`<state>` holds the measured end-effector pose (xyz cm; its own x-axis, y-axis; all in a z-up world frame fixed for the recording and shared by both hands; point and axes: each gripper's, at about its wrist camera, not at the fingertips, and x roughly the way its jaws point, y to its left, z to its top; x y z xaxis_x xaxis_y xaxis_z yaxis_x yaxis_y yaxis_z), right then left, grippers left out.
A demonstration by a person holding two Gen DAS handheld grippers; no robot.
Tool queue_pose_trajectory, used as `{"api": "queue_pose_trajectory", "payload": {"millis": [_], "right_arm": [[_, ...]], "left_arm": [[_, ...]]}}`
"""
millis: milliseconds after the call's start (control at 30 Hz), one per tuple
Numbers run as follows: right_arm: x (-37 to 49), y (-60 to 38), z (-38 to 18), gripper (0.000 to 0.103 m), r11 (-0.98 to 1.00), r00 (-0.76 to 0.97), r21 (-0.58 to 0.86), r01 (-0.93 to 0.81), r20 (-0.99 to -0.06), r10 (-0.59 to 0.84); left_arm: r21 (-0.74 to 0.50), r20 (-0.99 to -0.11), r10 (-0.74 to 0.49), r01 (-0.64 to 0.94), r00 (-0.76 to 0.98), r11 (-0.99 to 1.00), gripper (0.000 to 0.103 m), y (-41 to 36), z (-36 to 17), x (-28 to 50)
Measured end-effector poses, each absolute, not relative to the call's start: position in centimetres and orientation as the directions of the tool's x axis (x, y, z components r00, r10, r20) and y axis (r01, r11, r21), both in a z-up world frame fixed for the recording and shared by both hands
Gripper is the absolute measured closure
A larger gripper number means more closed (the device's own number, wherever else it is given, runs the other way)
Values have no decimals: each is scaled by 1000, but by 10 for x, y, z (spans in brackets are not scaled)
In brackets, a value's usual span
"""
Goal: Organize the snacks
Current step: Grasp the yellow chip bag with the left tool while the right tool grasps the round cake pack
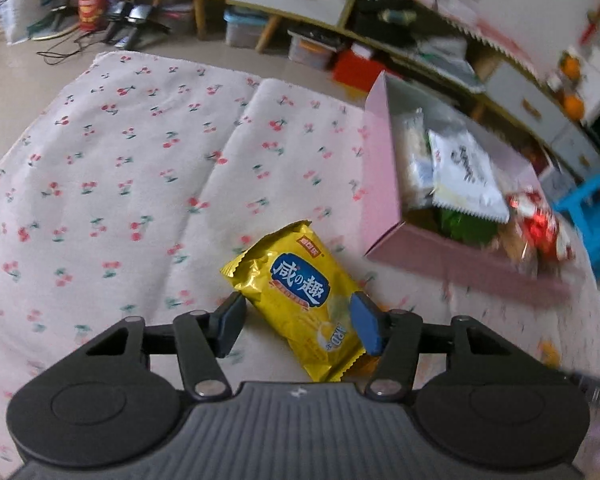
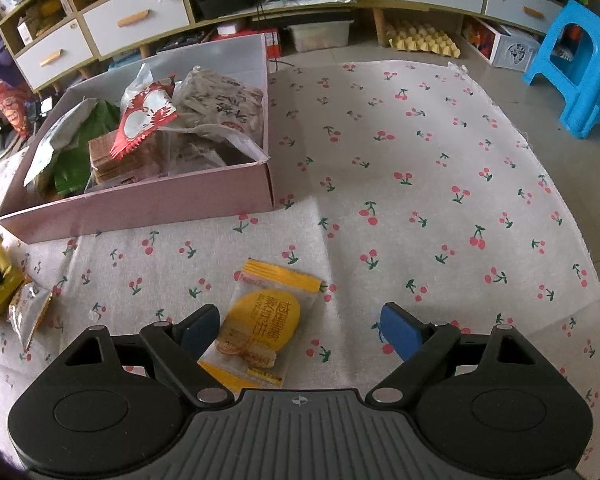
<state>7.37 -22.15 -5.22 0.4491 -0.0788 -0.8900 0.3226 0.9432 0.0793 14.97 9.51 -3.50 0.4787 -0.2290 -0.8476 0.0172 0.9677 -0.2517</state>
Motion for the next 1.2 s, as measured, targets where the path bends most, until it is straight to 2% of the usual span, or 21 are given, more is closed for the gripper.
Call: {"api": "queue_pose_trajectory", "payload": {"millis": [200, 267, 333, 467, 533, 567, 600, 700, 800, 1200], "right_arm": [[74, -226, -51, 14, 936, 444, 92, 340, -893, -74], [75, -226, -51, 14, 933, 446, 104, 345, -893, -65], [76, -225, -50, 14, 928, 448, 122, 352, -892, -53], [77, -223, -48, 14, 919, 451, 143, 368, -892, -42], [77, -221, -48, 13, 918, 453, 140, 370, -890, -47], [77, -221, -47, 14, 919, 453, 138, 369, -890, -49], [77, -220, -47, 14, 920, 454, 136, 368, -890, -50], [76, -219, -47, 14, 924, 453, 125, 362, -890, -57], [75, -219, -45, 14, 928, 455, 116, 354, -888, -63], [76, -235, -47, 14, 862, 468, 268, 430, -883, 42]], "left_arm": [[-257, -862, -213, -34, 460, 966, 50, 130, -30, 140], [-275, -858, -202, -89, 472, 957, 45, 136, -30, 139], [-303, -851, -196, -150, 486, 941, 31, 137, -30, 140], [-317, -849, -148, -267, 507, 910, 26, 126, -35, 145], [-287, -849, -93, -308, 519, 907, 18, 115, -39, 146], [-261, -846, -59, -315, 529, 912, 18, 109, -39, 146], [-225, -845, -19, -322, 535, 920, 20, 103, -40, 146], [-68, -843, 123, -331, 524, 941, 41, 84, -41, 144], [-32, -839, 152, -327, 522, 944, 48, 81, -40, 142], [-273, -843, -104, -254, 527, 928, 51, 83, -24, 130]]}}
